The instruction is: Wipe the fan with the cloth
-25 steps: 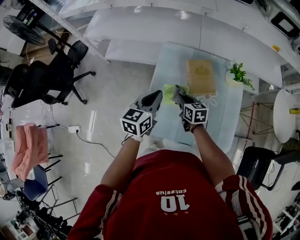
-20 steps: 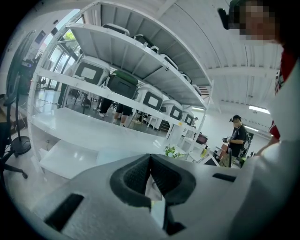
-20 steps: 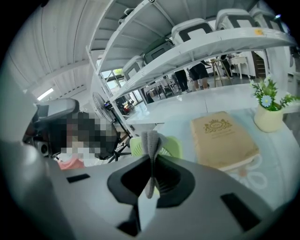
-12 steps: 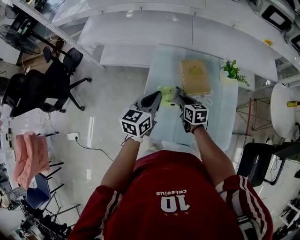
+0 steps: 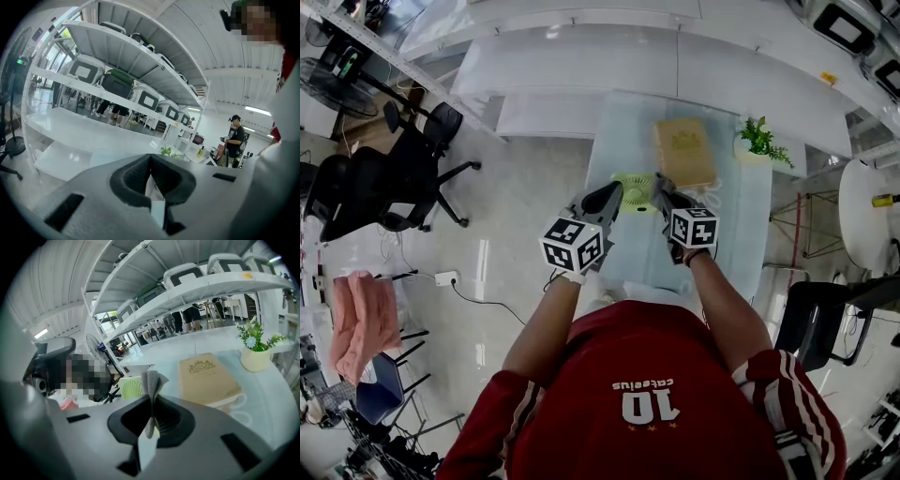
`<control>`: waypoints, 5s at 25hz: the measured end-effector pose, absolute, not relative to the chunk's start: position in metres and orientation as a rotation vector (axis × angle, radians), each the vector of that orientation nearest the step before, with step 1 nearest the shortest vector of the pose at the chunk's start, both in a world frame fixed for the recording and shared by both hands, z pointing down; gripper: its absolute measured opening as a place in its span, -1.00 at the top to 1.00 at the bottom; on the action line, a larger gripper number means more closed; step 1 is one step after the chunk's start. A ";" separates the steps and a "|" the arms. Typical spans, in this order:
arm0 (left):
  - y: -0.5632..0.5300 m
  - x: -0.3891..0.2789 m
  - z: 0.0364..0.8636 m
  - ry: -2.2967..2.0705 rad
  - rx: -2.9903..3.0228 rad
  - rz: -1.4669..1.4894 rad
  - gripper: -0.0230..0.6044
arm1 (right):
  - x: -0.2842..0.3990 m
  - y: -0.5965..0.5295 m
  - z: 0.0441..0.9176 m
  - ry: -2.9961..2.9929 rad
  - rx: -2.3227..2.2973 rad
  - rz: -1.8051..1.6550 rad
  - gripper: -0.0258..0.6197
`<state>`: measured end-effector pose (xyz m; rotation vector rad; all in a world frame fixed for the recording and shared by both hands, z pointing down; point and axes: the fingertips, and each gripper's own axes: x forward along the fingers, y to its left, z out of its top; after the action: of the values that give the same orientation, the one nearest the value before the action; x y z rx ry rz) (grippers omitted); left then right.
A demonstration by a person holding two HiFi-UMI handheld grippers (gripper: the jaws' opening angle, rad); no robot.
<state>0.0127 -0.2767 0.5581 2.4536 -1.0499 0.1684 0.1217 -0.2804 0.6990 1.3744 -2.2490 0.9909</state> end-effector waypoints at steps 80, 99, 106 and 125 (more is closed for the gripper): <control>-0.261 -0.058 0.577 -1.143 2.357 0.254 0.93 | 0.016 -0.271 0.733 -2.287 1.179 0.893 0.87; -0.263 -0.036 0.577 -1.088 2.381 0.253 0.93 | 0.047 -0.270 0.735 -2.243 1.249 0.903 0.87; -0.263 -0.027 0.578 -1.065 2.388 0.258 0.93 | 0.058 -0.268 0.735 -2.228 1.274 0.910 0.87; -0.263 -0.005 0.581 -1.003 2.411 0.266 0.93 | 0.093 -0.264 0.738 -2.173 1.358 0.917 0.87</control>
<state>-0.0050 -0.2628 0.5810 2.4110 -1.0034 0.2656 0.0935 -0.2642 0.7379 1.3581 -2.1732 0.9172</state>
